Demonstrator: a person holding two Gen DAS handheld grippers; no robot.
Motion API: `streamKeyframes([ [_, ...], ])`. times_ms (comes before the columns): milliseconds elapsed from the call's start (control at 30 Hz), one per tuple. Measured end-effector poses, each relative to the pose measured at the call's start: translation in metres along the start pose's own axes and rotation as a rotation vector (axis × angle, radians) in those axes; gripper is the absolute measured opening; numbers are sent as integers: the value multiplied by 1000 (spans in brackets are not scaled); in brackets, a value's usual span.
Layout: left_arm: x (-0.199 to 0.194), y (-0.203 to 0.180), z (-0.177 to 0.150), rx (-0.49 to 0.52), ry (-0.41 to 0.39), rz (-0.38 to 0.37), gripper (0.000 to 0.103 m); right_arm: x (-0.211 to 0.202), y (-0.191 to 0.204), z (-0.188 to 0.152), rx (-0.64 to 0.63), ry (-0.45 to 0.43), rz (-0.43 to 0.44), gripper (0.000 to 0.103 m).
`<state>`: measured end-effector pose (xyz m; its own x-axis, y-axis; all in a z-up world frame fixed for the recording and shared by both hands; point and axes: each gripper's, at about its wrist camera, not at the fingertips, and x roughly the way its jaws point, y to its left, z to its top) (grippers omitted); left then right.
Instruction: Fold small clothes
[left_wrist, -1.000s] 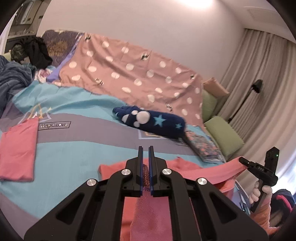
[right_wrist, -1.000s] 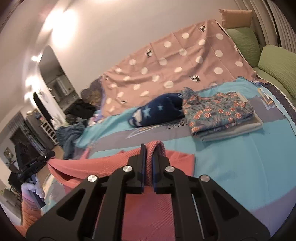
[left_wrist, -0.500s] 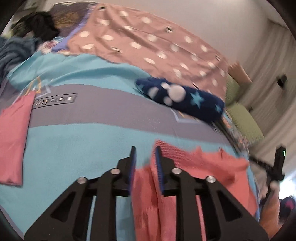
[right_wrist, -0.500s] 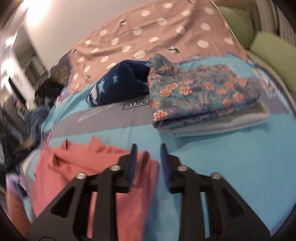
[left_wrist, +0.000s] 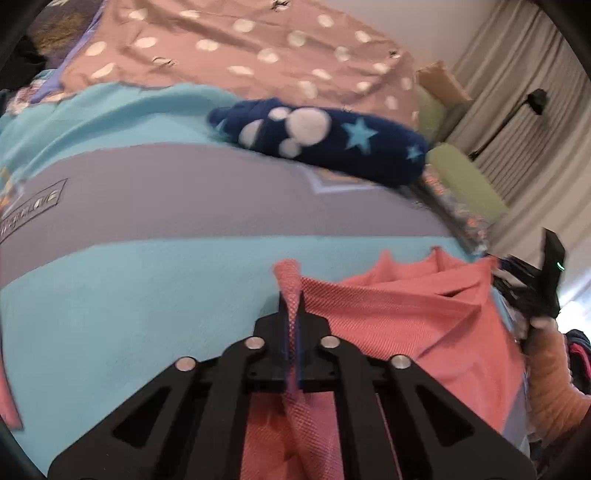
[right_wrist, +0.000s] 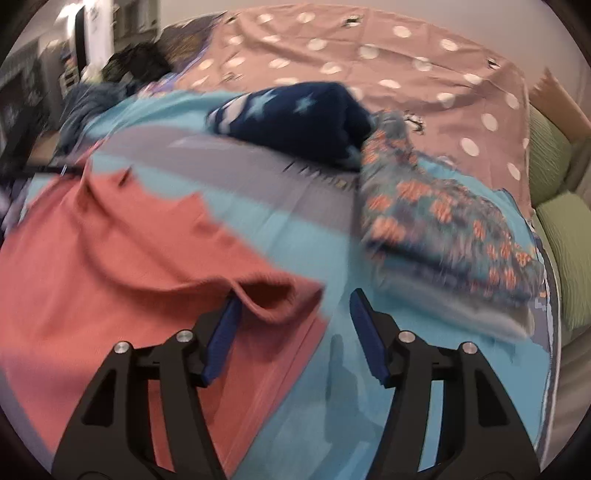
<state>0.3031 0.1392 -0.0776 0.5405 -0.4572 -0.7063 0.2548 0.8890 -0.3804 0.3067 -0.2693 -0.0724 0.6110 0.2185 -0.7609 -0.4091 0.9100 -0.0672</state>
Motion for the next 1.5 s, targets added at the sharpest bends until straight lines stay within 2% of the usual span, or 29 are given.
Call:
streamKeyframes([
  [33, -5, -4, 2, 24, -31, 17, 2, 2, -8, 5, 46, -20, 7, 34],
  [67, -9, -4, 5, 17, -58, 18, 2, 4, -19, 11, 109, -36, 28, 18],
  [100, -12, -1, 7, -5, -77, 14, 2, 6, -33, 15, 200, -52, 53, 13],
  [133, -14, 5, 8, -32, -92, 13, 2, 8, -47, 16, 291, -64, 78, 13],
  [233, -12, 12, 7, -67, -107, -14, 2, 13, -52, 13, 343, -54, 105, 13],
  [267, -8, 10, 4, -54, -86, -8, 3, 14, -49, 11, 329, -46, 104, 14],
  [333, -2, 7, 3, -38, -58, 16, 3, 15, -42, 7, 313, -26, 141, 24],
  [367, 2, 6, 1, -38, -44, 17, 3, 15, -41, 6, 316, -21, 158, 36],
  [400, 4, 6, 1, -40, -34, 18, 5, 15, -40, 5, 319, -20, 168, 43],
  [567, 6, 7, -1, -33, -25, 23, 9, 26, -36, 11, 307, 16, 161, 44],
  [600, 6, 7, -1, -34, -30, 26, 9, 32, -35, 12, 302, 30, 173, 29],
  [633, 4, 7, -2, -34, -42, 30, 8, 35, -32, 13, 295, 38, 181, 9],
  [667, -2, 5, -1, -31, -71, 38, 2, 36, -31, 13, 293, 38, 182, 3],
  [767, -25, 0, 3, -28, -155, 26, 2, 3, -40, 15, 350, -108, 145, 3],
  [800, -25, 0, 5, -19, -156, 34, 2, -2, -45, 16, 361, -125, 144, 4],
  [833, -18, 1, 8, -5, -134, 76, 2, -2, -48, 18, 351, -116, 121, 5],
  [867, -8, 2, 9, 4, -105, 104, 3, 9, -48, 20, 317, -62, 87, 7],
  [933, 19, 2, 9, 20, -21, 156, 3, 34, -45, 17, 309, 22, 80, 7],
  [967, 25, 1, 8, 29, -4, 173, 5, 45, -42, 14, 307, 60, 78, 7],
  [1033, 19, -2, 9, 39, -22, 188, 5, 45, -38, 10, 300, 36, 57, 14],
  [1067, 14, -2, 9, 34, -28, 196, 11, 41, -40, 9, 318, 26, 53, 25],
  [1100, 6, -2, 8, 30, -36, 209, 13, 32, -45, 7, 359, 17, 57, 28],
  [1167, -17, -4, 3, 31, -62, 220, 13, 9, -48, -2, 396, -10, 67, 28],
  [1267, -64, -9, -22, -2, -127, 199, 25, -37, -41, -21, 369, -46, 53, 35],
  [1333, -93, -15, -52, -43, -145, 143, 29, -73, -29, -46, 363, -64, 74, 42],
  [1500, -131, -42, -127, -56, -125, 108, 37, -137, 6, -125, 405, -46, 144, 47],
])
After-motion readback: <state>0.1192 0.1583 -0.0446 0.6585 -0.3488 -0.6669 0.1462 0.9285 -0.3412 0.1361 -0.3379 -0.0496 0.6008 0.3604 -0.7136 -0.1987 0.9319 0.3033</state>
